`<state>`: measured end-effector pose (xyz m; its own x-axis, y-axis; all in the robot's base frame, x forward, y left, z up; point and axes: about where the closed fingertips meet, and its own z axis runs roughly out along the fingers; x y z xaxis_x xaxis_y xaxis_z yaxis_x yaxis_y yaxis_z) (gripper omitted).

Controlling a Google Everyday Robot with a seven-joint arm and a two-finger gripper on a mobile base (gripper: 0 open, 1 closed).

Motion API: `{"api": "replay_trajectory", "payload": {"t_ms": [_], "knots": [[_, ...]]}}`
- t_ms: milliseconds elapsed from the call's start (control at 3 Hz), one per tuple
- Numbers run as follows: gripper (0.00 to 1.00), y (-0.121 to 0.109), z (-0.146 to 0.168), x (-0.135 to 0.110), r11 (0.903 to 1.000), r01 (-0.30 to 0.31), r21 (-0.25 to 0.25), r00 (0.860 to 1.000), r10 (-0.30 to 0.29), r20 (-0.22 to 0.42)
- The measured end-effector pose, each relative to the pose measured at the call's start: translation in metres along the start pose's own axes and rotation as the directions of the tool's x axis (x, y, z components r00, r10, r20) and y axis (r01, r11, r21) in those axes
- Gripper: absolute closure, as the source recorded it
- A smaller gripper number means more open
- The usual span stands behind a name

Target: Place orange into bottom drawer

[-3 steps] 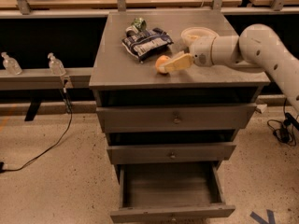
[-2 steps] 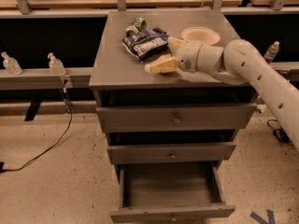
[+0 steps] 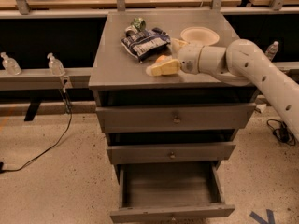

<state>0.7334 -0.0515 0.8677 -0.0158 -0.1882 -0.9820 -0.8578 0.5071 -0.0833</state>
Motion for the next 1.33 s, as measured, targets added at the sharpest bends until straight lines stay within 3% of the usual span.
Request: {"api": "replay_trajectory", "payload": {"t_ms": [667,1333], "knots": [[0.41,0.009,-0.02,0.015,0.9986,0.025,0.046,0.997,-0.021,-0.077],[0.87,0.013,-0.021,0.028,0.9996,0.004,0.028,0.995,-0.002,-0.098]]}}
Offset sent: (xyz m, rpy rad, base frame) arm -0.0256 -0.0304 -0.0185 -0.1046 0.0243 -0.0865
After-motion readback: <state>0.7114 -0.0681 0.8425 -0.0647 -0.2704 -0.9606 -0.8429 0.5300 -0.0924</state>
